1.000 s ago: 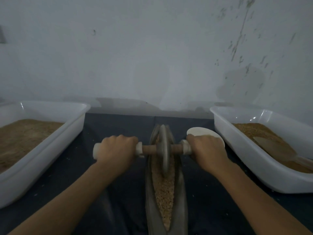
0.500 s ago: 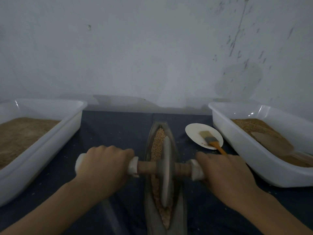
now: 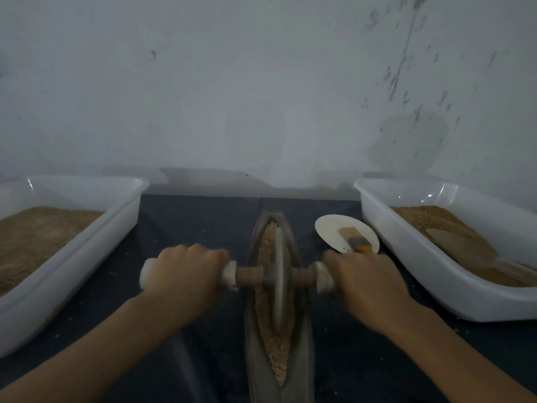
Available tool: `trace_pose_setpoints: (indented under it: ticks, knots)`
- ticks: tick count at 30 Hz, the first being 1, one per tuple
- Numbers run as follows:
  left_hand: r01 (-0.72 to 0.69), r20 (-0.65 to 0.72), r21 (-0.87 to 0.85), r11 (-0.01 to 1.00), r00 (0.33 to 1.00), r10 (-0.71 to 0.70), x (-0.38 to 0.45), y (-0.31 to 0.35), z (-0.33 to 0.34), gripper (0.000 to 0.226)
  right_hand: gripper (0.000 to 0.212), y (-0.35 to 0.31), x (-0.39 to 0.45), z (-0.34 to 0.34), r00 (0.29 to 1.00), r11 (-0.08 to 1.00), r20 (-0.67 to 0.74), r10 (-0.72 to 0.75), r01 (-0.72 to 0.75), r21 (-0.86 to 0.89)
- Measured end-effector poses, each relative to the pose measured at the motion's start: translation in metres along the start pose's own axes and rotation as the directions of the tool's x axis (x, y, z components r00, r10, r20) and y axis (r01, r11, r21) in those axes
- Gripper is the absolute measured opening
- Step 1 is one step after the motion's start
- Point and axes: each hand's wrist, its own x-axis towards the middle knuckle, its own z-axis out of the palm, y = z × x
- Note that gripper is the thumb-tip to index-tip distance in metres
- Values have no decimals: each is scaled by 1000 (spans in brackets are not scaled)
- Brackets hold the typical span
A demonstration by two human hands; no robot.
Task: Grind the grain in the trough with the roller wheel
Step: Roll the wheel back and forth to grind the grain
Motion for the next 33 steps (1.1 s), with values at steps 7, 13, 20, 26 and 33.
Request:
trace_pose_setpoints:
  ticks: [7, 13, 20, 26, 33]
  knots:
    - [-44, -110, 51, 998, 993, 49, -27, 2, -5, 38, 62, -4, -19, -6, 999, 999, -44, -29, 29, 14]
    - [53, -132, 131, 990, 991, -36, 50, 6, 13, 22, 25, 9, 44, 39, 989, 988, -20, 144, -143, 49]
    - [-4, -50, 40, 999, 999, 6, 7, 3, 1, 20, 27, -1, 6, 7, 998, 998, 33, 60, -62, 34]
    - [-169, -259, -2, 986, 952, 162, -50, -1, -9, 48, 54, -16, -42, -26, 987, 1000, -160, -23, 25, 8]
    - [22, -105, 84, 996, 994, -13, 22, 1, 14, 21, 29, 3, 22, 26, 994, 996, -87, 73, -77, -48]
